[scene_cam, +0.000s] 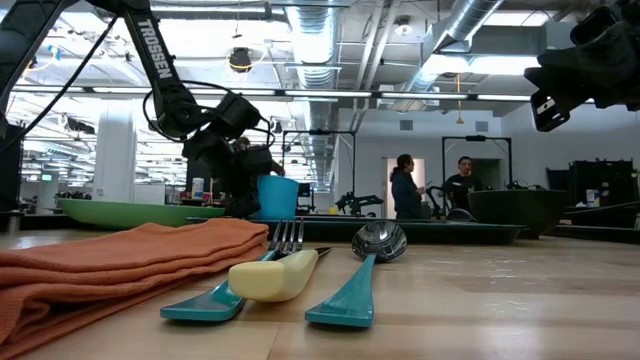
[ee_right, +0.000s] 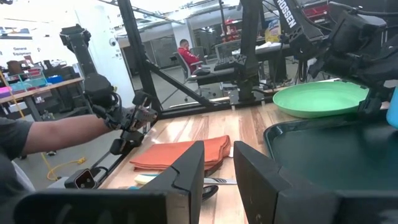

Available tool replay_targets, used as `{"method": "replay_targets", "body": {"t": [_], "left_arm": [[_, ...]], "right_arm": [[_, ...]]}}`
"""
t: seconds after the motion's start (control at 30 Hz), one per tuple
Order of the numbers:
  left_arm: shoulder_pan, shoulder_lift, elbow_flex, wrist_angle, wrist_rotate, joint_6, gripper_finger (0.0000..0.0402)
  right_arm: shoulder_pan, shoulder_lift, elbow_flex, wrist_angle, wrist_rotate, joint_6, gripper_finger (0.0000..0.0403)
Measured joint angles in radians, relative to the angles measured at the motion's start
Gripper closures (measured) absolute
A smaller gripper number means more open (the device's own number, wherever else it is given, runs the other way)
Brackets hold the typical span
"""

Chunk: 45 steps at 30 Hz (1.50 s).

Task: Set up tray
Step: Put the blue mug on the black serving tray

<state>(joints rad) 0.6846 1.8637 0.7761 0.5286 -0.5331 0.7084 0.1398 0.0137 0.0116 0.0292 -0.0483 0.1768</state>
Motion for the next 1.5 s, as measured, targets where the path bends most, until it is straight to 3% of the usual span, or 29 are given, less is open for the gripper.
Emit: {"method": "replay_targets", "body": {"t": [0.43, 0.77, 1.5], "left_arm": [[0.002, 0.0, 0.014, -0.015, 0.006, 0.032, 0.0269], [0.003, 0.0, 0.108, -0.186, 0.055, 0.029, 0.0269], [-0.019, -0.041, 0.112, -0.318, 0.108, -0.009, 0.0269]], "right_arm": [[0.0, 0.0, 0.0, 0.0, 0.0, 0.0, 0.0321], [0.0, 0.0, 0.0, 0.0, 0.0, 0.0, 0.0321], [0.0, 0.0, 0.0, -0.02, 0.0, 0.0, 0.0321]]}}
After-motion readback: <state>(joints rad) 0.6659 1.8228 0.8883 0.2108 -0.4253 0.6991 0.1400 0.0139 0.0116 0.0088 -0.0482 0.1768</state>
